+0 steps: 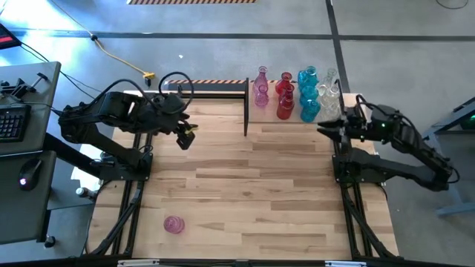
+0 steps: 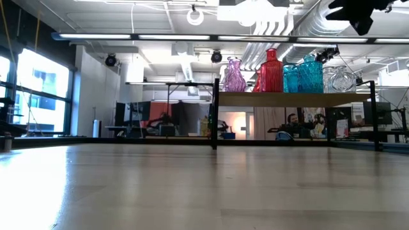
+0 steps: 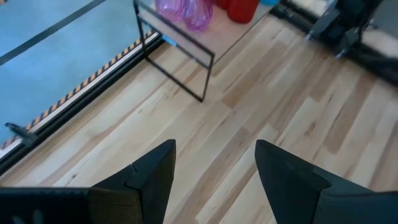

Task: Sort vases onto shelf
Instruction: Put the pink vase on the shelf aligned with the pink vases

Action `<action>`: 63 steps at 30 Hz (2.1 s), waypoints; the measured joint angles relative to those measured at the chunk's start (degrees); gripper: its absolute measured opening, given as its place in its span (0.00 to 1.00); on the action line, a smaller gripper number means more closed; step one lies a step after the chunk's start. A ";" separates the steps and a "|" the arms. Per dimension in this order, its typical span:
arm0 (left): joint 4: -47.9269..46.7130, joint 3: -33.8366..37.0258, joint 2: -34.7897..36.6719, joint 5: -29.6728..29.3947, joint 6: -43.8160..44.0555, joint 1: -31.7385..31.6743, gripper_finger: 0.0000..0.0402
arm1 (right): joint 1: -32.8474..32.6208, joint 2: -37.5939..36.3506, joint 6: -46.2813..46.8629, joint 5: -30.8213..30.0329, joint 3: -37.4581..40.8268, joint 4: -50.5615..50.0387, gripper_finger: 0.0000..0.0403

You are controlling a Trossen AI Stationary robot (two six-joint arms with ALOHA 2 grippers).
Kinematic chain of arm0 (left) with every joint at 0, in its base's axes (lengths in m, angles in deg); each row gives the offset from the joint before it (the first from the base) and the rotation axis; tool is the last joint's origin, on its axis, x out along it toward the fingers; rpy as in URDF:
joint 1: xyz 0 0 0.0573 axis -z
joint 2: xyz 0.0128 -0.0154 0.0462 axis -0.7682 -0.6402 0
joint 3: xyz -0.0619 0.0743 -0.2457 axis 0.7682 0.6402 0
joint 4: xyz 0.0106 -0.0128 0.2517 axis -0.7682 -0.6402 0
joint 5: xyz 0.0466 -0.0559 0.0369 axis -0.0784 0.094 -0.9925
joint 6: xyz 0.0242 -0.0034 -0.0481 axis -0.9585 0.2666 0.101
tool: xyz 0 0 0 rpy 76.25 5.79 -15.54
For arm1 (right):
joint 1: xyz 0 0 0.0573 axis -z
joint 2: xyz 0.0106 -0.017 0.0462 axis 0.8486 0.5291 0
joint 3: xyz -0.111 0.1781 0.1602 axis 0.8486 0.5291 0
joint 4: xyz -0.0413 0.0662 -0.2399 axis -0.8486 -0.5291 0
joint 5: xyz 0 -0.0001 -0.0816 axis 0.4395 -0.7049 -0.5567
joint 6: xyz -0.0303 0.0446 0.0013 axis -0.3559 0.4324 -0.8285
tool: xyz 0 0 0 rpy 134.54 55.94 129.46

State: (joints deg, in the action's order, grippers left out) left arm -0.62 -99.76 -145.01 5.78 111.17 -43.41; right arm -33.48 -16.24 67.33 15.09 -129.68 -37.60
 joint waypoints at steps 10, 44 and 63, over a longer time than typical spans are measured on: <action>4.70 0.02 -0.02 0.00 0.43 0.01 0.53 | 0.00 -11.79 0.63 4.25 9.96 4.55 0.27; 11.48 0.02 -3.65 -4.60 -3.60 -0.49 0.53 | 0.00 -20.49 13.28 6.31 34.15 27.04 0.27; 10.10 0.02 -6.16 -2.92 -3.60 -1.26 0.53 | 0.00 -20.40 9.33 8.20 41.37 32.33 0.27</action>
State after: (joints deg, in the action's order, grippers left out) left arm 9.47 -99.74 -151.17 2.86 107.57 -44.67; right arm -33.48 -36.64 76.67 23.30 -88.30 -5.27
